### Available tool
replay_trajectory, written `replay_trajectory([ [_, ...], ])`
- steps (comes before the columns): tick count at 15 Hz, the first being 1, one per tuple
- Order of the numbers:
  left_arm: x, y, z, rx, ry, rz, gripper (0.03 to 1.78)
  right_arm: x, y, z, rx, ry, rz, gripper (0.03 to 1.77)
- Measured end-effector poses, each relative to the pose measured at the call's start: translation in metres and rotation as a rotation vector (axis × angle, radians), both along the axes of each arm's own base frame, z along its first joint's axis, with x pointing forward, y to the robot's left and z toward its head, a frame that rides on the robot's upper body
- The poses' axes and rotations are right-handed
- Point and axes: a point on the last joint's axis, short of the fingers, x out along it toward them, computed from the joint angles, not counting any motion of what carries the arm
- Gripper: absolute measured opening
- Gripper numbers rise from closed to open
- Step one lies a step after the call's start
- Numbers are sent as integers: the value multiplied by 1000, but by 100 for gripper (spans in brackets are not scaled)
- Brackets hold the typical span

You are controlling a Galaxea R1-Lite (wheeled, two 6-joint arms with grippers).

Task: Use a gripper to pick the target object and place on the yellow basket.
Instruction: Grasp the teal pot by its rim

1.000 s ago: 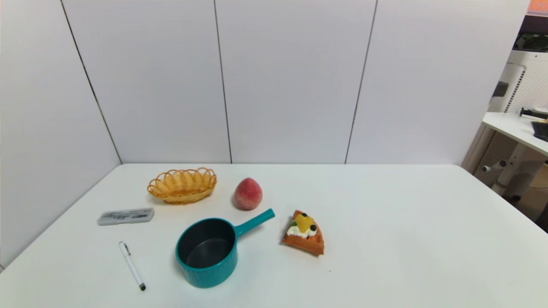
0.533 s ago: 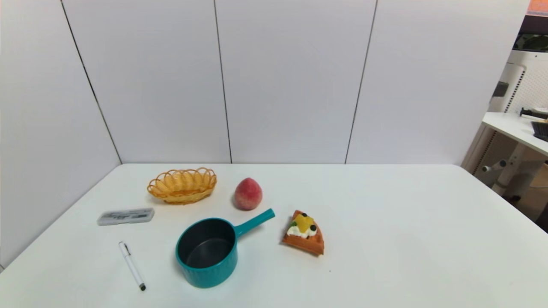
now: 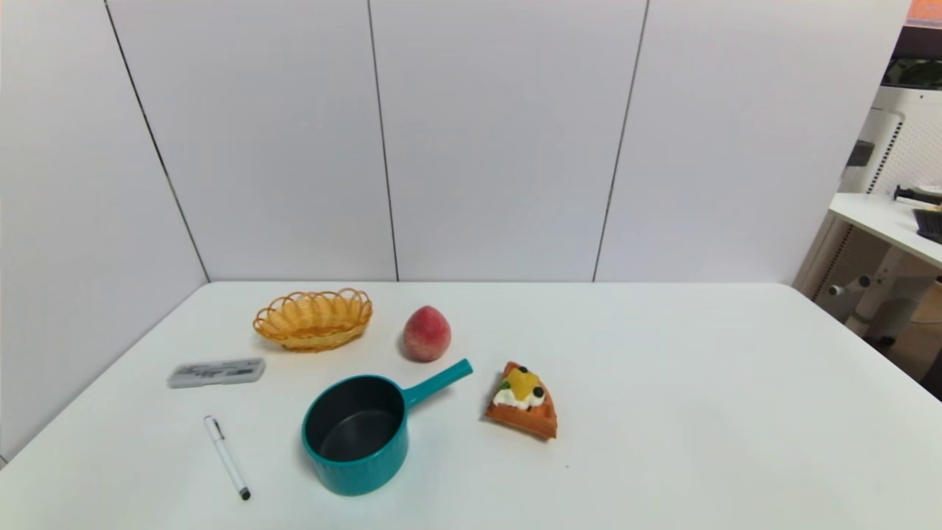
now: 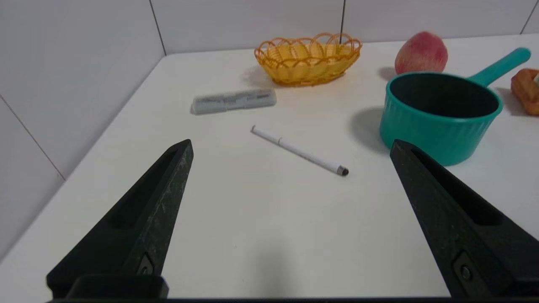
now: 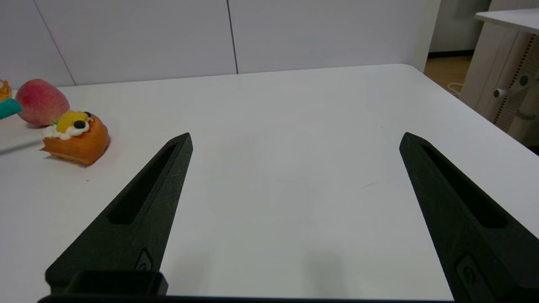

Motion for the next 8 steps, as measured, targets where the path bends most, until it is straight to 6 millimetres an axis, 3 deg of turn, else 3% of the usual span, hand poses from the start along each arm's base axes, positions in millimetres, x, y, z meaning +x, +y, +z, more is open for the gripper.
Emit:
replay_trajectory([
  [5, 7, 0, 111, 68, -35, -47, 169, 0, 0, 0, 0, 0, 0, 170],
  [8, 33, -2, 168, 154, 29, -106, 169, 0, 0, 0, 0, 0, 0, 170],
])
